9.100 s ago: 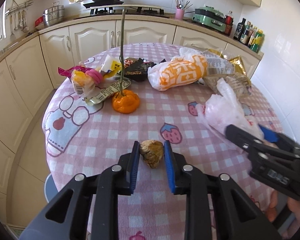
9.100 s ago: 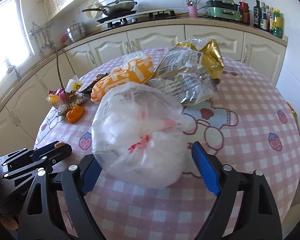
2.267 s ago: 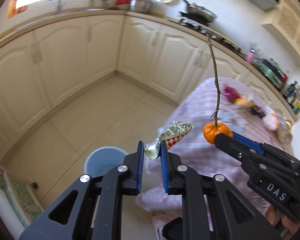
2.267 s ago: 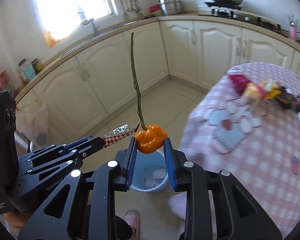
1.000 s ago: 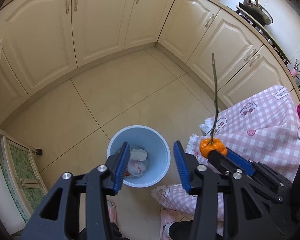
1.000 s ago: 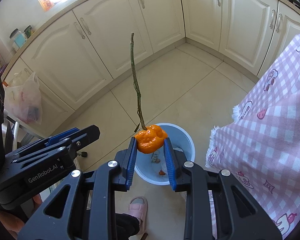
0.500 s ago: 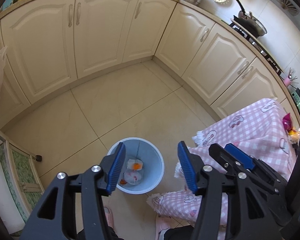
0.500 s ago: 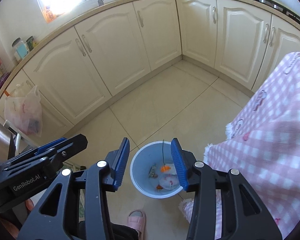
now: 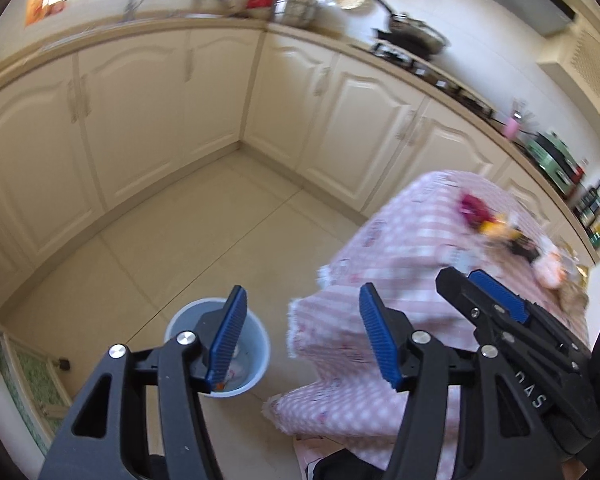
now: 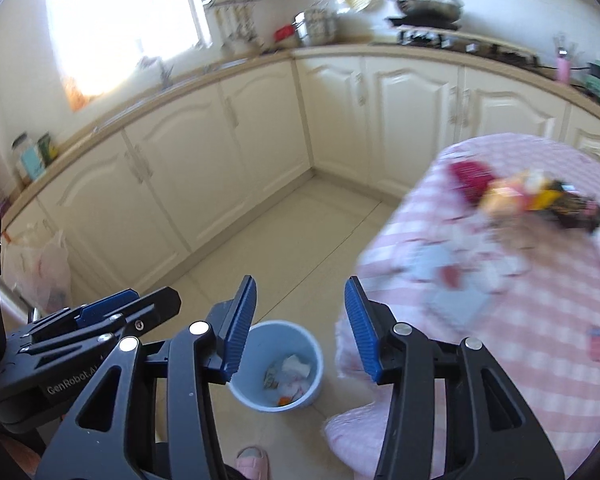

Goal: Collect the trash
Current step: 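Move both open tools back toward the table, then grasp the yellow-pink candy wrapper with the left gripper while the right grasps the magenta wrapper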

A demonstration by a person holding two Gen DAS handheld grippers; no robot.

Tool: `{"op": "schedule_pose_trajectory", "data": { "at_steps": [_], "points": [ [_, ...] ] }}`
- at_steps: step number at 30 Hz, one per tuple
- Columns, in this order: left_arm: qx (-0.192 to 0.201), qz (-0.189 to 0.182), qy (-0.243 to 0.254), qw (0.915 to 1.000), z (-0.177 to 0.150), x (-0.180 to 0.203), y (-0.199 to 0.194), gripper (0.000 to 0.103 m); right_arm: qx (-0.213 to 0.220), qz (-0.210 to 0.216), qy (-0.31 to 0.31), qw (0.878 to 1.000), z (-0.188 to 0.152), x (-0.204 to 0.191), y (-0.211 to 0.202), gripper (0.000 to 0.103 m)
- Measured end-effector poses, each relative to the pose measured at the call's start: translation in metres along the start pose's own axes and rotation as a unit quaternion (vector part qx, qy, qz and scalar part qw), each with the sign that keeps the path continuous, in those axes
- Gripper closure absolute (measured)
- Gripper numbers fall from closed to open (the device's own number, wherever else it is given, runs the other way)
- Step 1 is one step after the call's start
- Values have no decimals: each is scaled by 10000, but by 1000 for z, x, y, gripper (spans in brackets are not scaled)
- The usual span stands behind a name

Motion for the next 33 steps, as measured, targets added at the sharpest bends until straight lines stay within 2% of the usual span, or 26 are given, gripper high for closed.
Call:
{"op": "schedule_pose_trajectory", "data": {
  "at_steps": [8,15,22,31,33],
  "points": [
    [64,-413,862,9954,4,112,6,44,494,-699,780,9933,-4,105,-57,52],
    [7,-574,1315,9896,19,180,39,44,558,-945,1434,9836,-20,172,-67,47],
    [7,-536,1526,9868,37,208,70,44,569,-763,1785,9793,-13,197,-59,40],
    [54,-656,1712,9830,53,226,98,44,634,-599,1927,9774,-8,201,-58,37],
    [-58,-676,1771,9818,53,231,105,49,650,-607,1941,9769,-7,202,-59,37]
  ]
}}
Point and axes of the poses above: each gripper's, at about its wrist camera, not at the fingertips, and y roughly the way its jaws point, x to its right, z to its top, the point moved 7 cm from there along y, roughly the way its jaws point, and after that the axes turned 9 degrees about -x, right-handed, at the moved point
